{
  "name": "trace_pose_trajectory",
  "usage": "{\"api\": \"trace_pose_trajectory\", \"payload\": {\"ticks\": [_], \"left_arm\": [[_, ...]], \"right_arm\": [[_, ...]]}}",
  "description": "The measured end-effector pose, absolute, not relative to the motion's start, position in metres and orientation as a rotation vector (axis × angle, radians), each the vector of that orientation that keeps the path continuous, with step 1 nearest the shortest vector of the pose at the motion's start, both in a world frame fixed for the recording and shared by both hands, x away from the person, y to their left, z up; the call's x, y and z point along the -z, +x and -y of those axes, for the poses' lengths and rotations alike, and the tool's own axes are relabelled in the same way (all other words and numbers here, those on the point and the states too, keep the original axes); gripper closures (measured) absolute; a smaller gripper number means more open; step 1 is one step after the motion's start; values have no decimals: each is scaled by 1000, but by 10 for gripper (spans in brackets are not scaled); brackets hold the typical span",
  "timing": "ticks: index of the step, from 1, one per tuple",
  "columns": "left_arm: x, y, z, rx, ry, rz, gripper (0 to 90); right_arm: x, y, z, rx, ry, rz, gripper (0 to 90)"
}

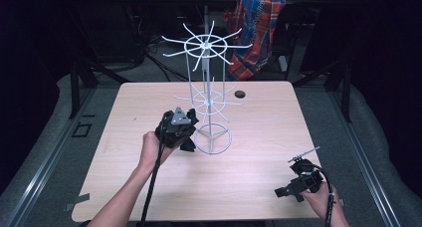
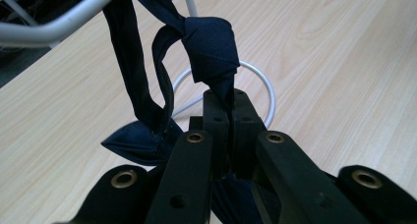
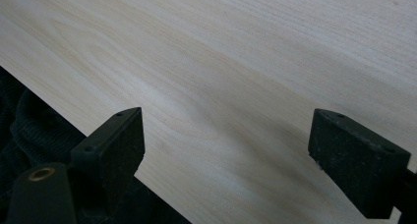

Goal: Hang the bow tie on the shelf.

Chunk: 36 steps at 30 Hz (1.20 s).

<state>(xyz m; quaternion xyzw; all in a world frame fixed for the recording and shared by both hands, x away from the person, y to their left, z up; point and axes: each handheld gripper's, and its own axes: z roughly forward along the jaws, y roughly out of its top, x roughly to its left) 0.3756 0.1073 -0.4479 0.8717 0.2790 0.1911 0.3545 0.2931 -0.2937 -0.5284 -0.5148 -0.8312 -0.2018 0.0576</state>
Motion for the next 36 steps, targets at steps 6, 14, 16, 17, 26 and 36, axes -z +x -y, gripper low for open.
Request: {"api": "trace_pose_trajectory", "payload": {"ticks": [6,14,16,17,26,36], "left_arm": [[451,377,-106,-498,2256,-739,879],[454,378,-107,-497,2252,-755,876],[455,378,-106,-494,2266,-757,876],[456,378,-105,-499,2267,-758,877],[456,378,-107,-508,2257,-761,854],[453,376,-108,-499,2248,-753,752]], "right_arm": [[528,293,294,612,-1560,2521,135],[529,291,293,627,-1602,2508,135],[530,291,293,636,-1607,2502,135],[530,291,293,648,-1602,2494,135],[530,291,293,647,-1601,2494,135],[528,293,295,608,-1562,2521,135]]}}
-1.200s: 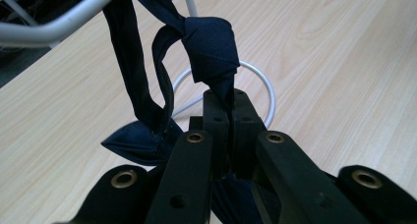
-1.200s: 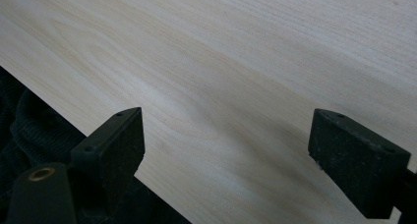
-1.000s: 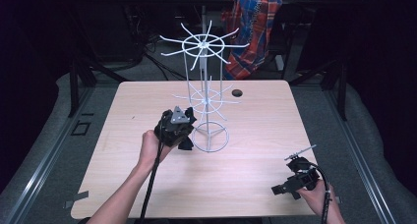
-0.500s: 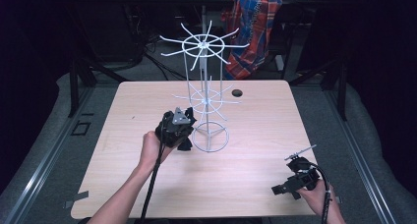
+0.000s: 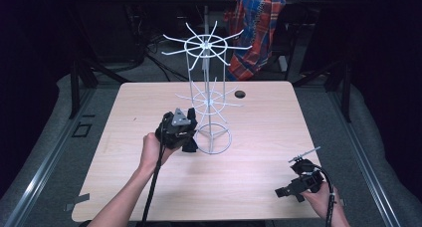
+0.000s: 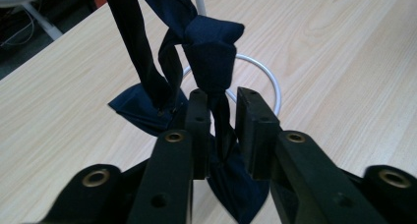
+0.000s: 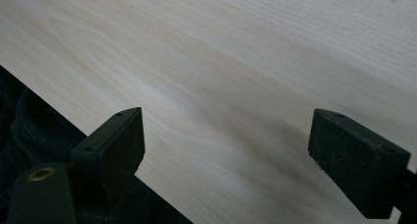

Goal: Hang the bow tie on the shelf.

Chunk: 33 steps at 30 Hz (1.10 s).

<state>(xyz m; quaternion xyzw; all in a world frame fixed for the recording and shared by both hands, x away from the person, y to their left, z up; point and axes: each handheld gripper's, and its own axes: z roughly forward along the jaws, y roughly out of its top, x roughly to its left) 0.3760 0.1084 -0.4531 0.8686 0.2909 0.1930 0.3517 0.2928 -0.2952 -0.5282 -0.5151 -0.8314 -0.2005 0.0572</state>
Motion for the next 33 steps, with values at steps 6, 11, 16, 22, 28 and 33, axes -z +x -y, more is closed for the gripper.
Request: {"api": "trace_pose_trajectory", "payload": {"ticks": [6,11,16,22,28,33], "left_arm": [[451,374,-109,-491,2239,-773,655],[448,371,-108,-505,2250,-801,506],[445,366,-112,-501,2258,-832,395],[443,359,-125,-485,2271,-852,326],[441,349,-133,-485,2292,-870,256],[439,342,-132,-494,2303,-877,201]], "right_arm": [[527,292,295,618,-1564,2521,135],[526,292,296,623,-1570,2520,135],[526,291,296,628,-1575,2520,135],[525,291,296,630,-1570,2524,136],[525,291,296,626,-1578,2527,135],[524,291,295,647,-1570,2517,136]]}}
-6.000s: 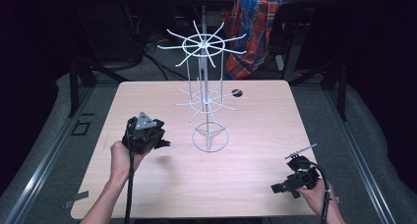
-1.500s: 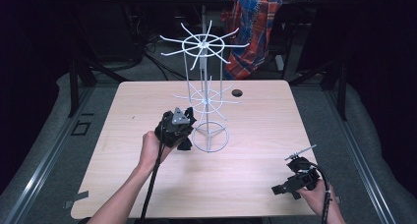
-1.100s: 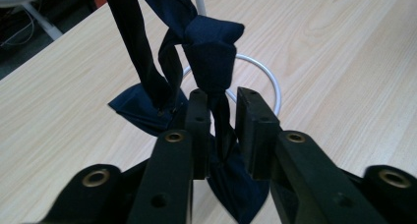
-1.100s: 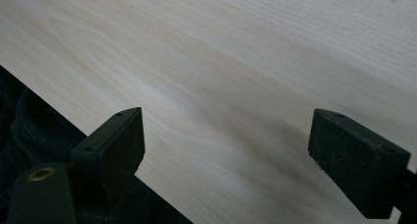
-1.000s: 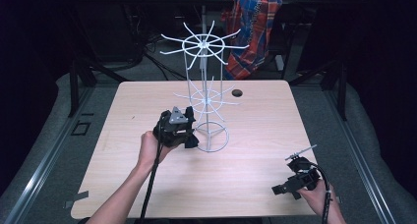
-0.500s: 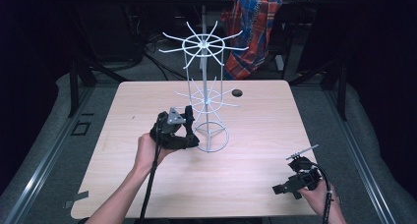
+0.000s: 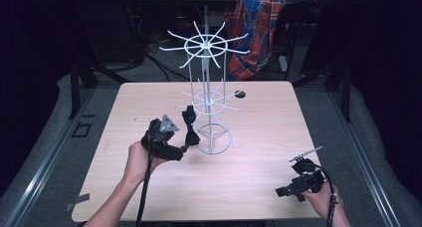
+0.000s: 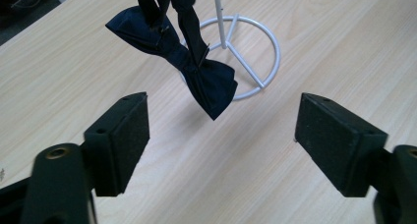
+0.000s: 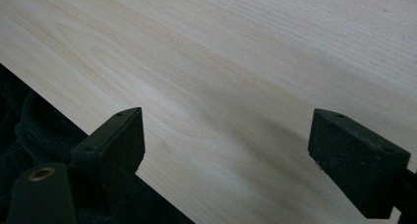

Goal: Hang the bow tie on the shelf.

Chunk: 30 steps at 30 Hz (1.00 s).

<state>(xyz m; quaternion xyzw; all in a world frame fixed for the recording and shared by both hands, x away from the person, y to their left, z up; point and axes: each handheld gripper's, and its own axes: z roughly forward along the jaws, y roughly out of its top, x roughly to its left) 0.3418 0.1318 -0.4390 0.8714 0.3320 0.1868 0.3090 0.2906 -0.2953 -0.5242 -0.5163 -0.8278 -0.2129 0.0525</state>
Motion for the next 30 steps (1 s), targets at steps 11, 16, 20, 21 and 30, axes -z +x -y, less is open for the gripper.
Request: {"api": "trace_pose_trajectory", "payload": {"ticks": [11,16,20,21,30], "left_arm": [[449,323,-137,-523,2339,-927,145],[454,315,-142,-511,2363,-939,116],[458,308,-145,-515,2384,-942,99],[459,307,-146,-515,2390,-943,96],[473,298,-156,-474,2438,-964,57]], "right_arm": [[521,289,294,677,-1571,2534,137],[522,288,292,697,-1603,2521,136],[522,288,292,702,-1598,2527,136],[522,288,293,690,-1581,2530,136],[522,289,294,671,-1578,2537,136]]}}
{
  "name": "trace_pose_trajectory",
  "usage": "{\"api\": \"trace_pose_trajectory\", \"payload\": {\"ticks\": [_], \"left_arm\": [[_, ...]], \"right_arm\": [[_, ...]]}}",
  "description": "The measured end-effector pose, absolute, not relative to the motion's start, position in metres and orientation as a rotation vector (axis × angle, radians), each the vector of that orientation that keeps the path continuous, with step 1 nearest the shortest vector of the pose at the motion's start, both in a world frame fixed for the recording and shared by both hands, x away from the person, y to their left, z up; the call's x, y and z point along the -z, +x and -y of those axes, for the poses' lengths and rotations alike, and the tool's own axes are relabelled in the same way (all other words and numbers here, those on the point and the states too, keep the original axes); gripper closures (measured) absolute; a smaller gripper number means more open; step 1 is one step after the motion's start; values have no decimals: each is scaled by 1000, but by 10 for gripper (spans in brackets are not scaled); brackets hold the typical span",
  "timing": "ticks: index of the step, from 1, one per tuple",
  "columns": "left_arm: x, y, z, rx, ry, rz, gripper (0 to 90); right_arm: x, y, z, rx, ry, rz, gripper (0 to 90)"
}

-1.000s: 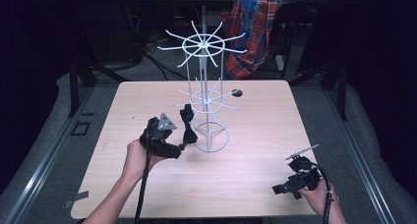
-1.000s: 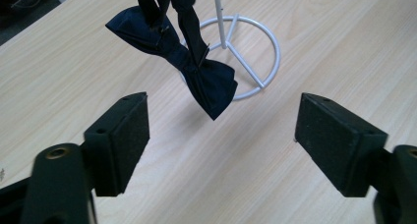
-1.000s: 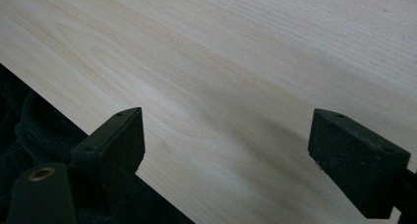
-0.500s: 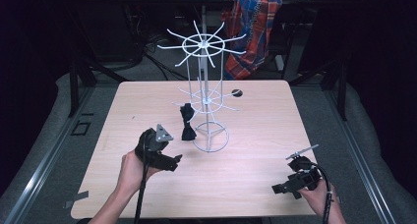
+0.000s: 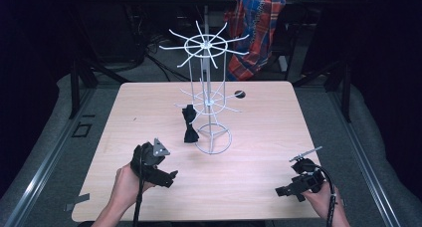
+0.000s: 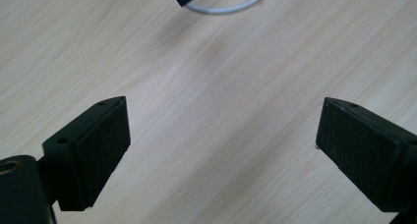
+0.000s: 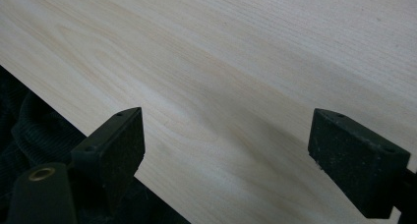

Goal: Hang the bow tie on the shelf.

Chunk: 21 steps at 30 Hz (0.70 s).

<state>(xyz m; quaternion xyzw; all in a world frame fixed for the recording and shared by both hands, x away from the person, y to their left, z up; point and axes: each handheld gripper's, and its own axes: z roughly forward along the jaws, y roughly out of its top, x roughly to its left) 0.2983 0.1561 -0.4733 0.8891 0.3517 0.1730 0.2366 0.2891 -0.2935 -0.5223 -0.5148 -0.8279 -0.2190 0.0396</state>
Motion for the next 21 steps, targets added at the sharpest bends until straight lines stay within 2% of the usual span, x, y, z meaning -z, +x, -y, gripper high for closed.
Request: {"api": "trace_pose_trajectory", "payload": {"ticks": [21], "left_arm": [[497,303,-170,-419,2492,-1057,0]], "right_arm": [[524,290,291,678,-1551,2542,135]]}}
